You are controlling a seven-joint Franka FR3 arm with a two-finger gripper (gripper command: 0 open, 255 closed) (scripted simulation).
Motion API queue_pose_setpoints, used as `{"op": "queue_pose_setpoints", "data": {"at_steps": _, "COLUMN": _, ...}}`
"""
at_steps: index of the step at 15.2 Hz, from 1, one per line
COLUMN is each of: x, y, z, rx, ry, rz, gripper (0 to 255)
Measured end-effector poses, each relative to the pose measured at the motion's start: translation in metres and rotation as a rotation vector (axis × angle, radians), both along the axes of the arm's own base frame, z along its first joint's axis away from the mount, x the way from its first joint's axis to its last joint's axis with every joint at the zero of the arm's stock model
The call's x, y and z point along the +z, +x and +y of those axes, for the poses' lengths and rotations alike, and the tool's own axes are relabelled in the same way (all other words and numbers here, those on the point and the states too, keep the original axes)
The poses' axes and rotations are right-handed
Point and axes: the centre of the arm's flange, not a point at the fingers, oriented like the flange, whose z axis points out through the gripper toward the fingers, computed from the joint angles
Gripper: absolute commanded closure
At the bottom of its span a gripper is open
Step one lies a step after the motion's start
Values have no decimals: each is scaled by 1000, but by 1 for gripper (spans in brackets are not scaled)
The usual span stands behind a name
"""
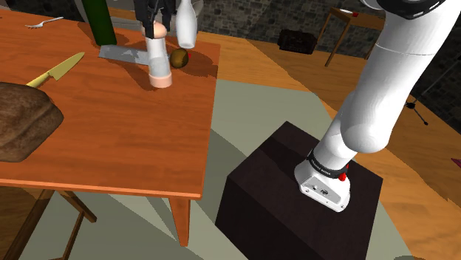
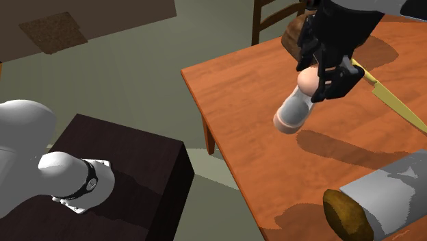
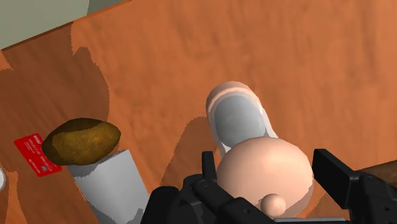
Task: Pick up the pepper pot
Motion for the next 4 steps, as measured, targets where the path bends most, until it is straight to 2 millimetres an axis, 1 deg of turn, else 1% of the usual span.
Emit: {"op": "queue_pose_setpoints", "data": {"at_steps": 4, "x": 20, "y": -1, "z": 0, "rx": 0, "ry": 0, "rz": 0, "gripper": 255}}
